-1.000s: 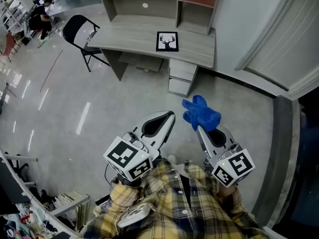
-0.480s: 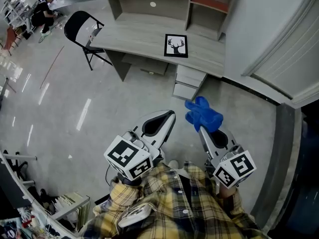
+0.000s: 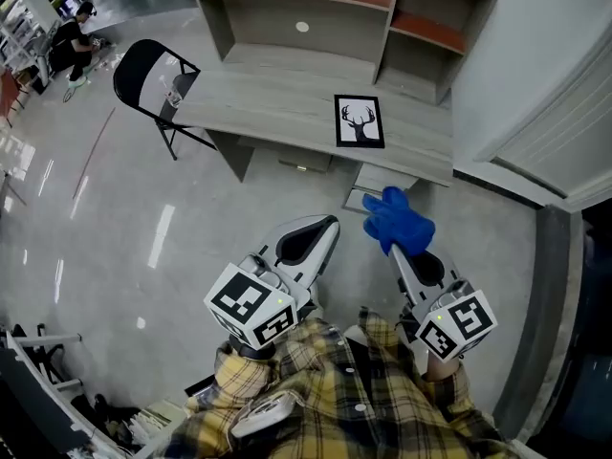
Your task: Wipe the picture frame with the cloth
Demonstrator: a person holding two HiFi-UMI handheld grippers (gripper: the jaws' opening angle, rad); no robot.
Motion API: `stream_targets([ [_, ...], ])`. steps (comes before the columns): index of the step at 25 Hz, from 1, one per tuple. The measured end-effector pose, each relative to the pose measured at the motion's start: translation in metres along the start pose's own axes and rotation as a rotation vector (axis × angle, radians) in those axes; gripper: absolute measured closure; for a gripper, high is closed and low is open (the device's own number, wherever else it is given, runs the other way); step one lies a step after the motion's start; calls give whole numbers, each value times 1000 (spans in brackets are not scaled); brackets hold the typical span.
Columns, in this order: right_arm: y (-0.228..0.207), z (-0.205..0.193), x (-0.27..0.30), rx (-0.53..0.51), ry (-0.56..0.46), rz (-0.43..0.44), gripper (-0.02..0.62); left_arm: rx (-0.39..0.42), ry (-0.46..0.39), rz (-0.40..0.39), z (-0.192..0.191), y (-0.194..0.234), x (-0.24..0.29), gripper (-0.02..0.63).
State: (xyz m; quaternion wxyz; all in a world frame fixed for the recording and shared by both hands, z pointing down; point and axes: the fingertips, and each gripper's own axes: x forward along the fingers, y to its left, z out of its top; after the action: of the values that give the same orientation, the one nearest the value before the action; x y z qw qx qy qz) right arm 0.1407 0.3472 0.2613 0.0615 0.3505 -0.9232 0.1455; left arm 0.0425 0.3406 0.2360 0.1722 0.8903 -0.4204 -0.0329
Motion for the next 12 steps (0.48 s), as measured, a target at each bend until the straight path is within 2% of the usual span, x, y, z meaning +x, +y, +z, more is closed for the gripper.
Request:
stream_targets([
  [7, 6, -8, 53, 42, 60, -34, 546, -28, 39, -21, 5, 62, 5, 601],
  [12, -11, -13, 84, 76, 97, -40, 546, -58, 73, -36, 1, 92, 27, 601],
])
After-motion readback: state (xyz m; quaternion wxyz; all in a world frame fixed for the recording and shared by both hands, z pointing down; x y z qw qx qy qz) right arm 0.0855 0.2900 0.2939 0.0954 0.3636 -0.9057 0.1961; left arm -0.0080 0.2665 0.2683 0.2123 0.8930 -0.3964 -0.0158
